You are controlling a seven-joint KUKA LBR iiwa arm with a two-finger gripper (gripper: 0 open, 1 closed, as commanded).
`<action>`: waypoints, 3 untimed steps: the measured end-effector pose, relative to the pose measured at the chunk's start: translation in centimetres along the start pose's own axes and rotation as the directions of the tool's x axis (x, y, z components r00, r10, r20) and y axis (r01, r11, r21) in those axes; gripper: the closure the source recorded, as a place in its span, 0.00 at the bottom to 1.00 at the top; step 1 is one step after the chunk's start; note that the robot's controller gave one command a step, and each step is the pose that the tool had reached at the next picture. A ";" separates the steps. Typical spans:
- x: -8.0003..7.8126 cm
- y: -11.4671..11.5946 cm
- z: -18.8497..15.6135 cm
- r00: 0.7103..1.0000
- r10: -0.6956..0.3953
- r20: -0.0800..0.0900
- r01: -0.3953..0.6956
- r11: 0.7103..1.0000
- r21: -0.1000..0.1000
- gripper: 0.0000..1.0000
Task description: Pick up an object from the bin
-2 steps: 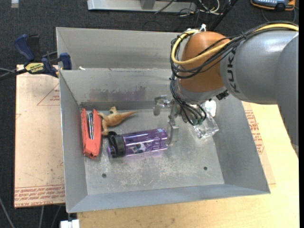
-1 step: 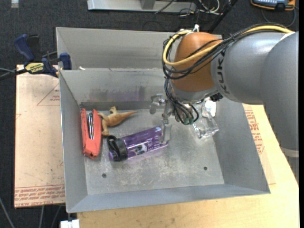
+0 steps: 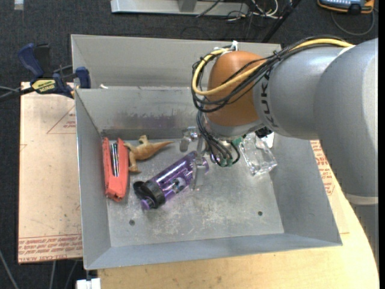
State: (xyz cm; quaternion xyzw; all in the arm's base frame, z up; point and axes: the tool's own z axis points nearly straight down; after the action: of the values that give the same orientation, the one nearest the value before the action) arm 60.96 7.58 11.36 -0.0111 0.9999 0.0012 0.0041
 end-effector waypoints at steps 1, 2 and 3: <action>0.3 0.2 2.4 0.994 -0.111 0.004 0.111 0.994 0.000 0.00; 0.0 0.0 4.3 0.956 -0.292 0.005 0.292 0.956 -0.001 1.00; 0.0 0.0 4.3 0.956 -0.292 0.005 0.292 0.956 -0.001 1.00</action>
Offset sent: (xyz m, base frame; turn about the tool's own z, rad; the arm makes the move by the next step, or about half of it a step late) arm -0.0011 -0.0005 -0.0436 -0.2982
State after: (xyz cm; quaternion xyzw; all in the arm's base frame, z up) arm 60.97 7.63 7.07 -0.1585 0.9873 0.0015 0.0065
